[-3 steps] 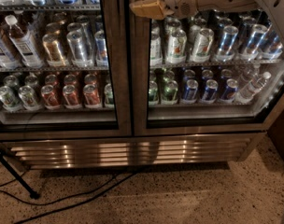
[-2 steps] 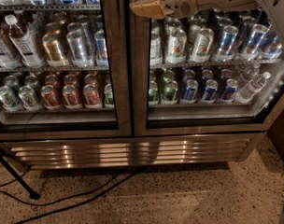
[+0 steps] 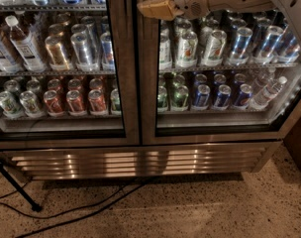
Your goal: Open right fridge door
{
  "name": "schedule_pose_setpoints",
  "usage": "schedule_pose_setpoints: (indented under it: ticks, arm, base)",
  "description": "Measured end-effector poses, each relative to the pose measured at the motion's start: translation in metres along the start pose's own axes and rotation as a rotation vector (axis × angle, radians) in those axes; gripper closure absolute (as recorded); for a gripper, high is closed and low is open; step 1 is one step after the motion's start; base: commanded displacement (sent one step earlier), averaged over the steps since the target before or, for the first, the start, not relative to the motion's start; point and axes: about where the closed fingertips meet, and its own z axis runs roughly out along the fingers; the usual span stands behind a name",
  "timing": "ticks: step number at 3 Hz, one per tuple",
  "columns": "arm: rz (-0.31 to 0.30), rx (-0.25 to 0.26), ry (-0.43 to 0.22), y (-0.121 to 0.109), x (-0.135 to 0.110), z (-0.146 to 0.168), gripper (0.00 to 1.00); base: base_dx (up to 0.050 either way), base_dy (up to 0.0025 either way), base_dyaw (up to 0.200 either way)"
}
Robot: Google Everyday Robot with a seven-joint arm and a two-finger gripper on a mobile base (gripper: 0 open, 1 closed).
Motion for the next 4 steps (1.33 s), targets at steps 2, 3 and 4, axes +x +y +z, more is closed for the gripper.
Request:
schedule_pose_setpoints:
  ticks: [2,3,4]
  arm:
    - [0.004,0.016,0.013,-0.0003,0.0001,0.0003,1.00]
    - [0.008,0.030,0.025,0.0015,-0.0008,0.0003,1.00]
    - [0.008,0.030,0.025,-0.0005,0.0003,0.0003,1.00]
  base:
    - [0.000,0.00000,0.000]
    - [0.000,0.00000,0.000]
    - [0.000,0.00000,0.000]
